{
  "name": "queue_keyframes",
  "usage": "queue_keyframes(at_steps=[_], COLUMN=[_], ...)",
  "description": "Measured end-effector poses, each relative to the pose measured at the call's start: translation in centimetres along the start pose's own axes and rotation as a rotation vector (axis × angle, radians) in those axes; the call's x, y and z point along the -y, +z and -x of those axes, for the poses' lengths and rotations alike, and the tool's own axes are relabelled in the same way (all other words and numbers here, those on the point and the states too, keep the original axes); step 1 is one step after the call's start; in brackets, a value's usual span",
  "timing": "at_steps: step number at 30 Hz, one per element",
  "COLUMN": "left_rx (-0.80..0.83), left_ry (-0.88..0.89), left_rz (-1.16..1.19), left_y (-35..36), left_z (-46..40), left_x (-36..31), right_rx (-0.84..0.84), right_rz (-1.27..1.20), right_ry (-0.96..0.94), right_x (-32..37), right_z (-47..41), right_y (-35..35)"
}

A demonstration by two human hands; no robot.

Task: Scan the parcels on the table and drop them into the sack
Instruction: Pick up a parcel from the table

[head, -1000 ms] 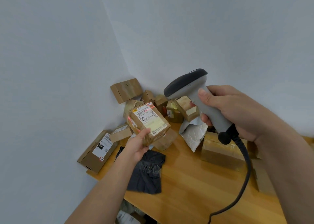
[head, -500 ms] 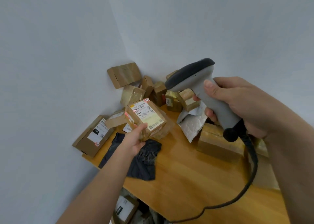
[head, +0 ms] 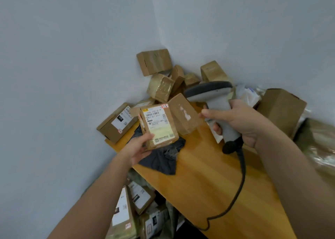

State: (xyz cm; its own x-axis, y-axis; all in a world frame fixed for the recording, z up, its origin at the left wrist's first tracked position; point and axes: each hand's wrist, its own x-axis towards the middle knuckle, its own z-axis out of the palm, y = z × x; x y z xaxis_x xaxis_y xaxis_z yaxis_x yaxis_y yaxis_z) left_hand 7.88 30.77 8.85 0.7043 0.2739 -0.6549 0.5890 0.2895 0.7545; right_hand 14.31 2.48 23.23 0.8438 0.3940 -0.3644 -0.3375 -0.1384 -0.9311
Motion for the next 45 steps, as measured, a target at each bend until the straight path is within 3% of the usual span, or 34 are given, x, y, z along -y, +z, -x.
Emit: queue_keyframes(at_steps=[8,13,17,23,26,29,33,40,45], left_rx=[-0.039,-0.114,-0.133,-0.174,-0.170,-0.165,-0.141,-0.165,-0.066], left_ry=[-0.245,-0.332,-0.307,-0.263,-0.255,-0.248,-0.248,-0.207,-0.141], left_rz=[-0.291,-0.430,-0.343,0.014,0.037,0.015,0.006,-0.074,-0.445], left_y=[-12.2,-17.4,-20.0,-21.1,-22.1,-23.2,-23.9,-22.5,-20.6], left_z=[3.0,3.8,2.3,1.0,0.3,-0.3,-0.9,0.0,0.9], left_x=[5.9,11.0,15.4,20.6,21.7,22.3,23.0,21.2,19.0], right_rx=[0.016,0.015,0.070,0.155,0.189,0.185,0.018,0.081,-0.102], right_rz=[-0.130,0.003,0.195,0.372,0.499,0.502,0.280,0.308,0.187], right_ry=[0.253,0.316,0.377,0.528,0.570,0.684,0.785,0.645,0.439], right_x=[-8.1,-13.6,-19.7,-31.1,-36.1,-39.7,-42.5,-39.7,-37.7], right_z=[-2.4,-1.6,0.2,2.5,1.9,0.7,-0.1,3.3,5.6], right_y=[7.7,14.9,19.0,21.4,21.5,21.5,21.3,20.3,20.3])
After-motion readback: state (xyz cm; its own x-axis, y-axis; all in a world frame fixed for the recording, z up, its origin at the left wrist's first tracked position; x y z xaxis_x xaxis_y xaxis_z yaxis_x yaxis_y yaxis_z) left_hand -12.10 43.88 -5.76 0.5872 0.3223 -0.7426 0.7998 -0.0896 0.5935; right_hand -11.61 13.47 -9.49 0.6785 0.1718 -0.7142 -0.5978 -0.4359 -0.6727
